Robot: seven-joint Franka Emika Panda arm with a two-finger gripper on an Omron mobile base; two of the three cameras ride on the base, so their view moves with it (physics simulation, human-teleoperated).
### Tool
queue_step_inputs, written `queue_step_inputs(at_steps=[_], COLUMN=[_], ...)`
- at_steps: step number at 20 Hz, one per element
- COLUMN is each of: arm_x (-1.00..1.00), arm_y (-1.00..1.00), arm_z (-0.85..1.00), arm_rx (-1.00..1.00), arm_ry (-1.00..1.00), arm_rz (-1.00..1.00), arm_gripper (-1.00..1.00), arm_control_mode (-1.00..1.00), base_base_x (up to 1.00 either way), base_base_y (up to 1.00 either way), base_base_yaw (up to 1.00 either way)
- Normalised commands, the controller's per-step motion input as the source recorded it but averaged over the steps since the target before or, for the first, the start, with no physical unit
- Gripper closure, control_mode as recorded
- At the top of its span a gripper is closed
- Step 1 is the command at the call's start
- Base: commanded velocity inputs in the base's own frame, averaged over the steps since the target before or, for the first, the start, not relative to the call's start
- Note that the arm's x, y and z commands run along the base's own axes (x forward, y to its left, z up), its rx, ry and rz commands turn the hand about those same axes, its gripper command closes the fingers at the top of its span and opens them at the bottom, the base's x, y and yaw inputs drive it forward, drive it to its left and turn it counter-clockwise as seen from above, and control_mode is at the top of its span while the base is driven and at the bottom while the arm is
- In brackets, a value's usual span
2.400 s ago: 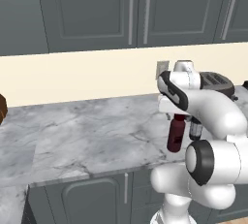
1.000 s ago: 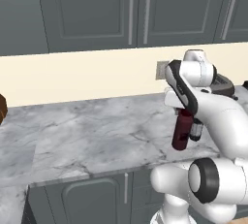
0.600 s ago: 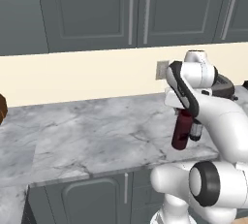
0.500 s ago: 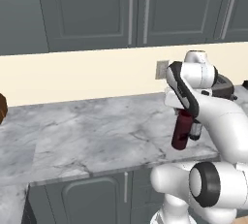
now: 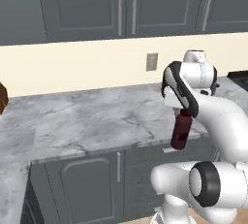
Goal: There is a wine glass and glass cup on the dining counter. Place the wine bottle next to the wine glass and the juice bottle next to the glass cup.
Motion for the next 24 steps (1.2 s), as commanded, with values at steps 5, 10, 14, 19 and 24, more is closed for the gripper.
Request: queue_step_inputs(at_steps=[5, 10, 14, 19, 24], arm_x=[0.0, 0.0, 0.0, 0.0, 0.0], arm_y=[0.0, 0.0, 0.0, 0.0, 0.0], arm_z=[0.0, 0.0, 0.0, 0.0, 0.0], arm_rx=[0.0, 0.0, 0.0, 0.0, 0.0], arm_ry=[0.0, 0.0, 0.0, 0.0, 0.0], arm_rz=[0.0, 0.0, 0.0, 0.0, 0.0], arm_gripper=[1.0, 1.0, 1.0, 1.0, 1.0], arm_control_mode=[1.0, 1.0, 1.0, 1.0, 1.0], base_base_x=[-0.04, 0.0, 0.0, 0.0, 0.0], base_base_y=[0.12, 0.09, 0.08, 0.08, 0.07], base_base_yaw=[-0.79, -0.93, -0.95, -0.95, -0.93])
